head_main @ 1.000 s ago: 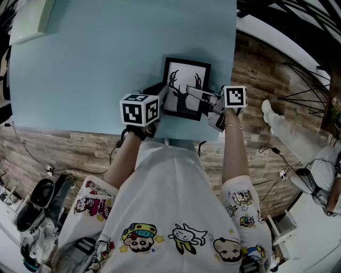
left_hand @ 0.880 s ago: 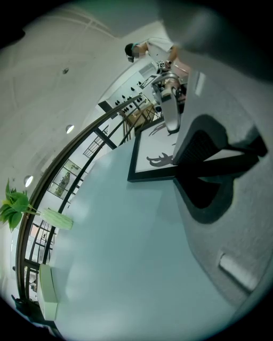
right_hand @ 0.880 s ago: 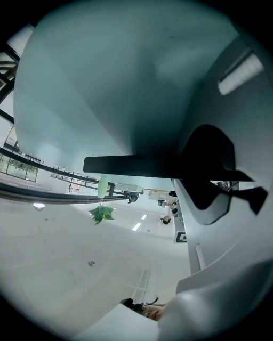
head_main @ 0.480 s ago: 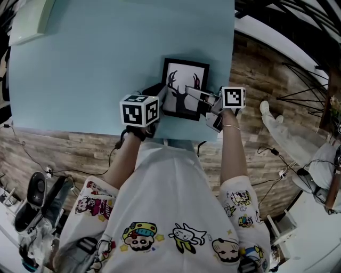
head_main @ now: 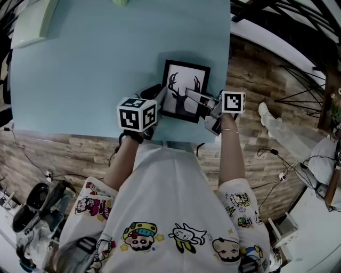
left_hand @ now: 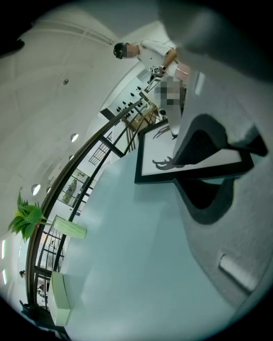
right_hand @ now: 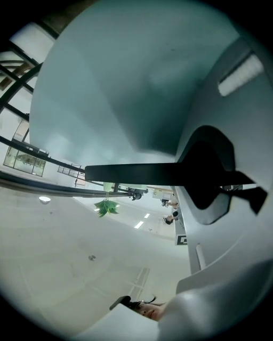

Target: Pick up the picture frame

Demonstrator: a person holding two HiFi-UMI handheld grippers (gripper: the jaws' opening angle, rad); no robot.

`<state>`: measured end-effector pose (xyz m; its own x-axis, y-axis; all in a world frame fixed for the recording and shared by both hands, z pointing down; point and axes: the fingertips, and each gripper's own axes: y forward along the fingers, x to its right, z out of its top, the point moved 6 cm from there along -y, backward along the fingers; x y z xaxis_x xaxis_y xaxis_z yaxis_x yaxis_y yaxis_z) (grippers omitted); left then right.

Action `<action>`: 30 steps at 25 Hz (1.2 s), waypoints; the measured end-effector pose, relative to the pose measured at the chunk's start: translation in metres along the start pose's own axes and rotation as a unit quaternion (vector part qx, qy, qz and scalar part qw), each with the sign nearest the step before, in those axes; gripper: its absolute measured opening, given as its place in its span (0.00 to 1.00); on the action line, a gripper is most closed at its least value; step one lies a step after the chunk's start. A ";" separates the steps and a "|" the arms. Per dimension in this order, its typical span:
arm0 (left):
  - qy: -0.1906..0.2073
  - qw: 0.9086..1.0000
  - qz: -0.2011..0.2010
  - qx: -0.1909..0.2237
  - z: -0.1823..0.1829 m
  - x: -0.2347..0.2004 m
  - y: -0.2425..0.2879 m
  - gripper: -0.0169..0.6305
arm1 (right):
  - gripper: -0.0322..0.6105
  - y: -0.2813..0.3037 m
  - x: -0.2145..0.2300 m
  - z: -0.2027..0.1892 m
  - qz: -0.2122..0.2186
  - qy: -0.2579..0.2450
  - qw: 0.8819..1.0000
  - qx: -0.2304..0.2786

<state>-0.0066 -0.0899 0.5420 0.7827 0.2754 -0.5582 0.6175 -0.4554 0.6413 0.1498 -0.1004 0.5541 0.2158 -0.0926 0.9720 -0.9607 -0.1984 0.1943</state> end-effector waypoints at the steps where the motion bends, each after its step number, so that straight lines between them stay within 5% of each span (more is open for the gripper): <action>1: 0.003 1.000 -0.001 0.003 0.002 0.005 0.000 0.14 | 0.08 -0.004 -0.002 0.001 -0.003 -0.005 1.000 0.000; 18: 0.068 0.996 -0.007 0.065 0.058 0.033 -0.026 0.14 | 0.08 -0.046 -0.053 0.034 -0.057 -0.106 0.989 0.090; 30: 0.135 0.983 -0.015 0.122 0.081 0.044 -0.072 0.14 | 0.08 -0.056 -0.119 0.030 -0.142 -0.267 0.940 0.157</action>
<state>-0.0229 -0.1134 0.4287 0.7773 0.4908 -0.3936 0.6289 -0.6239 0.4640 0.1833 -0.1077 0.4236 0.5935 -0.4523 0.6657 -0.7702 -0.5593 0.3066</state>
